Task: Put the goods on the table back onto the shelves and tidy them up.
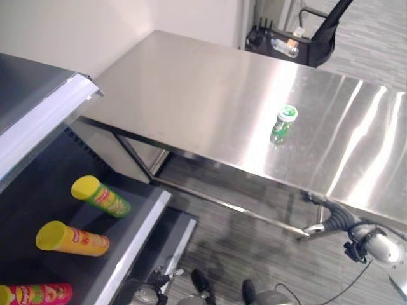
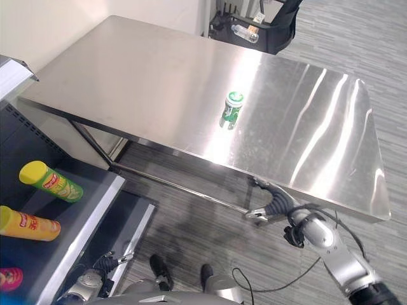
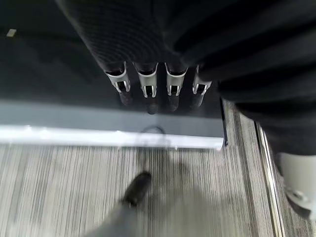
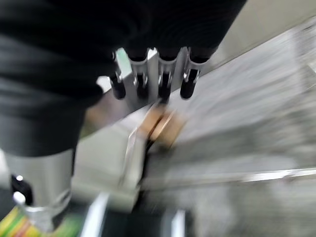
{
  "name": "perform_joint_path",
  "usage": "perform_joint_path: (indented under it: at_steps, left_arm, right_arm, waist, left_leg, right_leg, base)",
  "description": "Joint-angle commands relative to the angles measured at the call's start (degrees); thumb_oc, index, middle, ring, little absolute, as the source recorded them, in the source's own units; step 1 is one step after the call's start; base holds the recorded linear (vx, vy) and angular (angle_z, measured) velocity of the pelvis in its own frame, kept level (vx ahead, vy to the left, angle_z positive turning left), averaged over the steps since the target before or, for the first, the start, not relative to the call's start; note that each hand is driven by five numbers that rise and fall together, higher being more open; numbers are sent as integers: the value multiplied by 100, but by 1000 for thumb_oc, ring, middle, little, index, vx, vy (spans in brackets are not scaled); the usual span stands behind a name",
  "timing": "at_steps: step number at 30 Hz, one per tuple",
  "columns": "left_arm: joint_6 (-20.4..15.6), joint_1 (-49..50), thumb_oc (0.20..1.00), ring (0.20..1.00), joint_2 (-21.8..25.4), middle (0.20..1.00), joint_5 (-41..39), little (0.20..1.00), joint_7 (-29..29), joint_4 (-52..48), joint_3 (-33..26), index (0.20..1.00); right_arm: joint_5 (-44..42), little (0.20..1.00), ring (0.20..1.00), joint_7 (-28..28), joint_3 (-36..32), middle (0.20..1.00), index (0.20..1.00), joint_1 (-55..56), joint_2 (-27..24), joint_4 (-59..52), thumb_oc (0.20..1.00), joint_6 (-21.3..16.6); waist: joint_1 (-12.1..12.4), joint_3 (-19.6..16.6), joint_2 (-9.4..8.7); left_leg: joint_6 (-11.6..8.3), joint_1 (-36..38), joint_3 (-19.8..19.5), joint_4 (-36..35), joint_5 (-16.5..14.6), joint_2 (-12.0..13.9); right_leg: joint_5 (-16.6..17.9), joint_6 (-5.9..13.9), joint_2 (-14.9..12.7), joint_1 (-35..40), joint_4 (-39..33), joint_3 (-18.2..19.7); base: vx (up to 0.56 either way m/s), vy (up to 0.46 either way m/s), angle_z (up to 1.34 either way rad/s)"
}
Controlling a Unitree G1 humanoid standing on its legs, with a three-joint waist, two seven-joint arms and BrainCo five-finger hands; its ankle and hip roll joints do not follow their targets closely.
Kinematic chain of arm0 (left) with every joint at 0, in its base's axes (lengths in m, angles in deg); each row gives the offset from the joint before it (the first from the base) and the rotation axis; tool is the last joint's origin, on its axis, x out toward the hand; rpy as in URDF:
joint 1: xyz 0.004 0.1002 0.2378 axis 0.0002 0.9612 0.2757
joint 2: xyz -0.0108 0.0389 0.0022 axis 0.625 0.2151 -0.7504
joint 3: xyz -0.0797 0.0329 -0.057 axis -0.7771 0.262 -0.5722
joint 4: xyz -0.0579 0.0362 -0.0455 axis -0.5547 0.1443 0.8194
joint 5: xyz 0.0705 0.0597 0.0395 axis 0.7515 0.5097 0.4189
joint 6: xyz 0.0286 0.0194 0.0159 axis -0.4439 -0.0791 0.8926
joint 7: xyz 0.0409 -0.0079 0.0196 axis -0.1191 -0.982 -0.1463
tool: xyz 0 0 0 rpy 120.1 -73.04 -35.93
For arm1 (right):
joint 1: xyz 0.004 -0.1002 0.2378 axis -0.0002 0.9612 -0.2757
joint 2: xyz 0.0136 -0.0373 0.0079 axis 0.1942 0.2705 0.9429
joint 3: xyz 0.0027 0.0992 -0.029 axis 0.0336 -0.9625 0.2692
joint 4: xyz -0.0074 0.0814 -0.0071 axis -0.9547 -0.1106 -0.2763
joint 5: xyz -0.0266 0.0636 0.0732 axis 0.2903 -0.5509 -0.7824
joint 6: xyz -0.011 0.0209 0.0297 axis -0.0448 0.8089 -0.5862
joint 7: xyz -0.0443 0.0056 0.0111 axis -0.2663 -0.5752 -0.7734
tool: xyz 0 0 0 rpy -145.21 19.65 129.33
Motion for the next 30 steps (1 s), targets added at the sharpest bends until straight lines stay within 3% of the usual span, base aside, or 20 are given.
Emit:
perform_joint_path:
  at_steps: [1,3,4,7,9,10,13,14,17,19,22,24,30]
  left_arm:
    - [-117,32,1000,1000,7,1000,253,1000,-111,122,25,1000]
    - [-106,21,1000,1000,-4,1000,196,1000,-60,154,7,1000]
    - [-107,13,1000,1000,0,1000,194,1000,-58,153,-7,1000]
    - [-124,47,1000,1000,-36,1000,100,1000,5,125,-50,1000]
    - [-139,113,1000,1000,-86,1000,156,1000,2,144,-63,1000]
    - [-139,110,1000,1000,-87,1000,156,1000,3,145,-46,1000]
    - [-150,121,1000,1000,-157,1000,239,1000,21,213,-38,1000]
    - [-136,74,1000,1000,-179,1000,318,1000,63,246,-57,1000]
    - [-121,75,1000,1000,-173,1000,375,1000,110,233,-82,1000]
    - [-95,66,1000,1000,-125,1000,456,1000,167,217,-104,1000]
    - [-79,117,1000,1000,-123,1000,454,1000,201,232,-125,1000]
    - [-35,188,1000,1000,-164,1000,405,1000,215,290,-187,1000]
    - [30,316,1000,1000,-295,1000,215,1000,179,338,-139,1000]
  right_arm:
    - [-417,1000,1000,216,-60,1000,1000,-559,-100,-439,1000,-382]
    - [-353,1000,1000,-41,-187,1000,1000,-929,-28,-562,1000,-525]
    - [-351,1000,1000,-45,-176,1000,1000,-950,-25,-564,1000,-525]
    - [-428,1000,1000,-296,-823,1000,1000,-818,172,-819,1000,-678]
    - [-216,1000,1000,-533,-1671,1000,1000,-484,220,-842,1000,-727]
    - [-213,1000,1000,-532,-1705,1000,1000,-446,222,-858,1000,-724]
    - [363,1000,1000,-1083,-2602,1000,1000,-185,358,-588,1000,-738]
    - [1004,1000,1000,-1618,-3103,1000,1000,-92,497,-360,1000,-655]
    - [1599,1000,1000,-2059,-3669,1000,1000,170,675,-219,1000,-506]
    - [2334,1000,1000,-2463,-4029,1000,1000,401,618,175,1000,-195]
    - [2715,1000,1000,-2624,-4183,1000,1000,555,589,480,1000,28]
    - [2750,1000,1000,-2679,-4350,1000,1000,698,577,827,1000,228]
    - [2327,1000,1000,-2557,-4168,1000,1000,649,643,1354,1000,272]
  waist:
    - [241,-292,82]
    - [161,-235,100]
    - [170,-213,109]
    - [93,-139,70]
    - [29,-189,103]
    - [41,-194,109]
    - [-47,-243,128]
    - [-115,-250,115]
    - [-152,-255,80]
    - [-178,-286,-24]
    - [-100,-375,-104]
    - [-36,-467,-107]
    - [65,-586,-32]
  left_leg:
    - [-589,-42,15,159,159,529]
    - [-529,178,29,86,-47,417]
    - [-483,125,118,98,49,465]
    - [-426,355,72,64,-176,286]
    - [-438,332,-96,51,-249,226]
    - [-437,326,-101,52,-249,228]
    - [-401,238,-215,43,-216,232]
    - [-414,260,-396,45,-283,231]
    - [-440,288,-586,58,-317,237]
    - [-484,347,-853,92,-392,208]
    - [-500,373,-963,158,-459,164]
    - [-584,341,-1066,201,-402,296]
    - [-763,259,-1220,287,-301,547]
  right_leg:
    - [-8,473,-313,-539,765,-437]
    - [-147,632,-482,-848,1527,-470]
    - [-61,582,-449,-909,1532,-492]
    - [-73,718,-697,-1141,2010,-506]
    - [20,695,-810,-1179,1685,-495]
    - [27,695,-808,-1176,1673,-502]
    - [361,695,-743,-1403,1271,-160]
    - [507,735,-723,-1582,1056,174]
    - [656,762,-761,-1690,860,378]
    - [749,792,-791,-1739,658,609]
    - [780,820,-885,-1511,522,456]
    - [747,794,-811,-1307,406,253]
    - [534,641,-661,-935,286,-168]
  base:
    - [15,123,4]
    - [42,156,-14]
    - [63,107,-24]
    - [32,83,-14]
    - [42,20,-7]
    - [-52,-48,1]
    - [4,-88,28]
    - [79,-95,42]
    - [80,-117,41]
    - [133,-170,97]
    - [94,-140,81]
    - [101,-241,61]
    - [71,-147,38]
